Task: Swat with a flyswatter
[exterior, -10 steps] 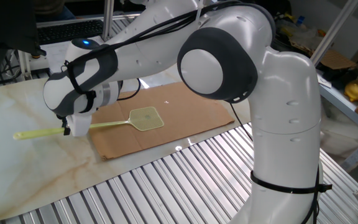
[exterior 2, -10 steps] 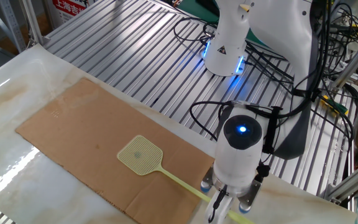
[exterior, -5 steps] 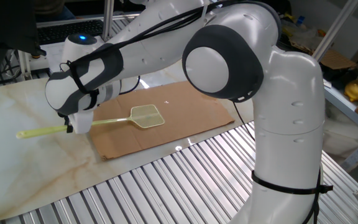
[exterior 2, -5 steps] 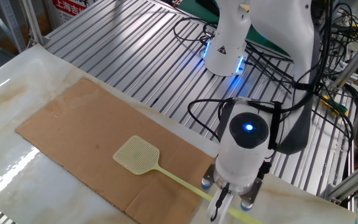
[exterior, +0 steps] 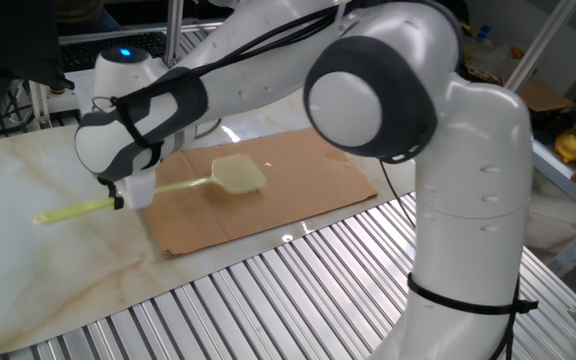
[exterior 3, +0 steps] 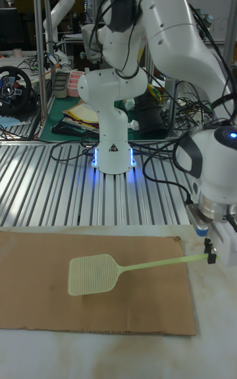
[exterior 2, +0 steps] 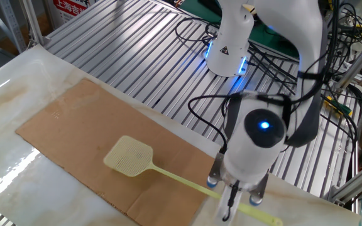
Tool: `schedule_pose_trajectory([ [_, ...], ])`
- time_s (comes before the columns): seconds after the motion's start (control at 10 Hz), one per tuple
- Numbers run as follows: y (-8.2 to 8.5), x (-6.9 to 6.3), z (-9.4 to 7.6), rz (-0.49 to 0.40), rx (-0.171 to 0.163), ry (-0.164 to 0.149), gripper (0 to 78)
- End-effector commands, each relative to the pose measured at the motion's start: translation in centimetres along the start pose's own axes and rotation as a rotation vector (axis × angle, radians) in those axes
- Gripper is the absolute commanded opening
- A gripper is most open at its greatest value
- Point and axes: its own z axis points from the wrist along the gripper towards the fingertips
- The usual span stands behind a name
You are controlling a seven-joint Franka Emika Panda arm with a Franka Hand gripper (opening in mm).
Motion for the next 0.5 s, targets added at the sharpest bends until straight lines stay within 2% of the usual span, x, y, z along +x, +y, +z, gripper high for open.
schedule_pose_trajectory([
  [0.1,-1.08,-0.9,-2.3,-0.181,0.01,-0.043,1.2],
  [0.5,-1.44,-1.2,-2.61,-0.2,0.023,-0.041,1.2],
])
